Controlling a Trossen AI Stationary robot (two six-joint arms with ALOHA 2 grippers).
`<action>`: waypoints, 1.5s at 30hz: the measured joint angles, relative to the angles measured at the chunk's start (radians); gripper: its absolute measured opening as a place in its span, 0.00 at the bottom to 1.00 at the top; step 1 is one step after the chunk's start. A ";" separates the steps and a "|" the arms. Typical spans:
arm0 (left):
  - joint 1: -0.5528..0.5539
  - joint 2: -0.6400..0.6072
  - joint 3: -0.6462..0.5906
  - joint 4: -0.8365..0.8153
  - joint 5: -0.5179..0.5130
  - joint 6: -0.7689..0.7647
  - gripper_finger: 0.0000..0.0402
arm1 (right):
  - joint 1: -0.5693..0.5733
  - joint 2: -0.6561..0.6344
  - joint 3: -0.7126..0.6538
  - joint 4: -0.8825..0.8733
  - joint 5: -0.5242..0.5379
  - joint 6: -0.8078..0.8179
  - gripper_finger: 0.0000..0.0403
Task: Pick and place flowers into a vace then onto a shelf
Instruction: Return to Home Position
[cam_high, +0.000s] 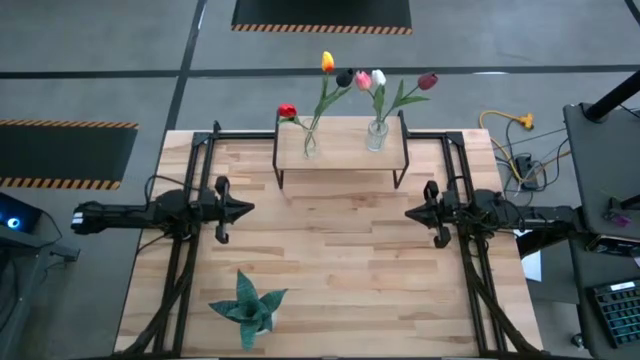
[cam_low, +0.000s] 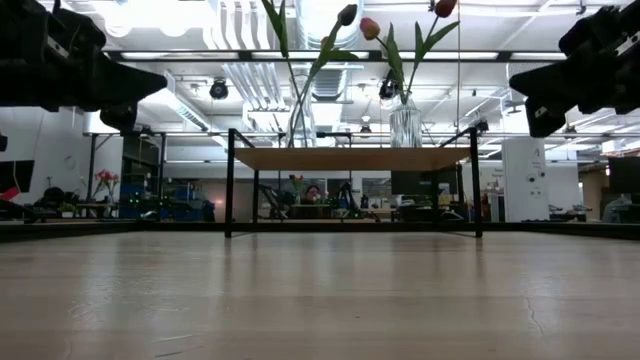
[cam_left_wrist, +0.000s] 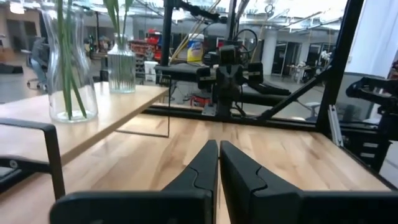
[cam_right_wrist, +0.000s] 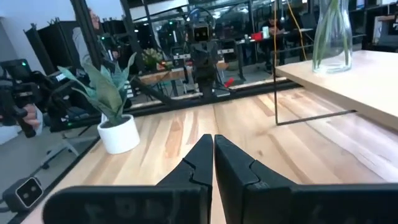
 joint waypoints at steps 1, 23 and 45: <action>0.000 0.000 0.000 0.002 0.000 0.009 0.00 | 0.000 0.000 0.000 0.001 0.000 0.000 0.02; 0.000 0.002 0.001 -0.001 0.000 0.012 0.00 | 0.000 0.007 0.000 0.019 0.002 -0.016 0.02; 0.000 0.002 0.000 -0.004 0.000 0.012 0.00 | 0.000 0.008 0.000 0.020 0.002 -0.016 0.02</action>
